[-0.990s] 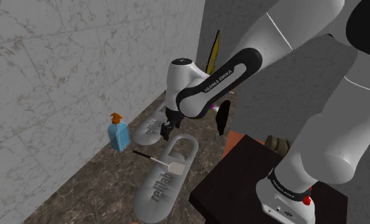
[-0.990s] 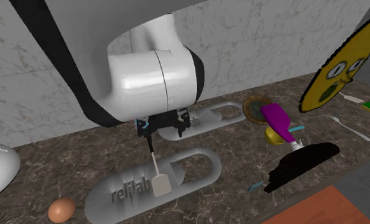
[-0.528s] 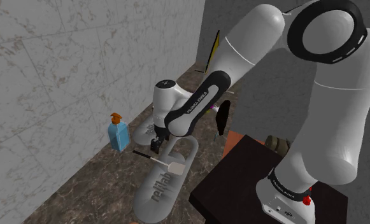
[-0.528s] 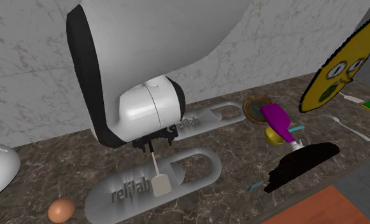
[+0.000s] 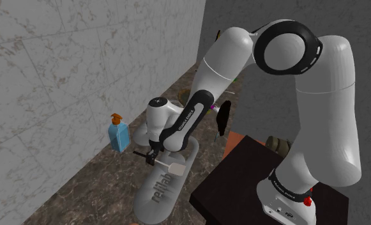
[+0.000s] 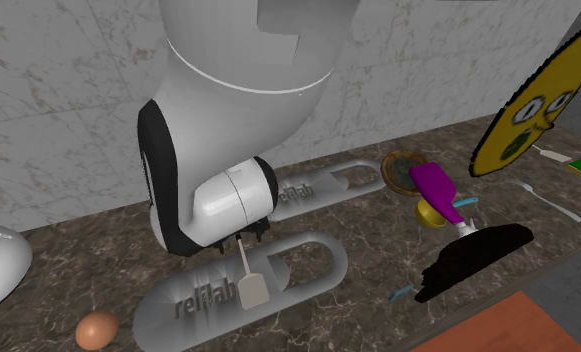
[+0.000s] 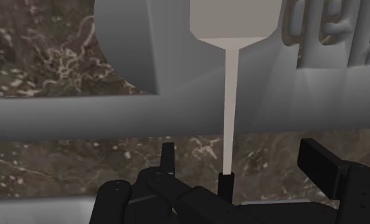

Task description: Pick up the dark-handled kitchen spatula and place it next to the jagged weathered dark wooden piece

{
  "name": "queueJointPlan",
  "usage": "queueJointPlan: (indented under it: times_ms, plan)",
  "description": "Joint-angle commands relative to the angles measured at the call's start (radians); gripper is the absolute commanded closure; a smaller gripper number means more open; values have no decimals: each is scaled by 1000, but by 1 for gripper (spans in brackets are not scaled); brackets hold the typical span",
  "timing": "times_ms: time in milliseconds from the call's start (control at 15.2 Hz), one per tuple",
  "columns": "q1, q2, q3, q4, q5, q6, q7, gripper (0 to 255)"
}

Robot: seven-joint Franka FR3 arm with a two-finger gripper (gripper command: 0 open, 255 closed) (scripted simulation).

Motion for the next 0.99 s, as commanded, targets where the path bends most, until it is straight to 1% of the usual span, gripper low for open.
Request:
queueJointPlan:
  times_ms: [0, 132, 660, 726, 924]
  plan:
    - [7, 28, -8, 12, -7, 17, 6, 0]
    - [12, 50, -14, 20, -12, 31, 9, 0]
    - [13, 50, -14, 20, -11, 30, 9, 0]
    - [13, 50, -14, 20, -11, 30, 9, 255]
    - [13, 50, -14, 20, -12, 31, 10, 255]
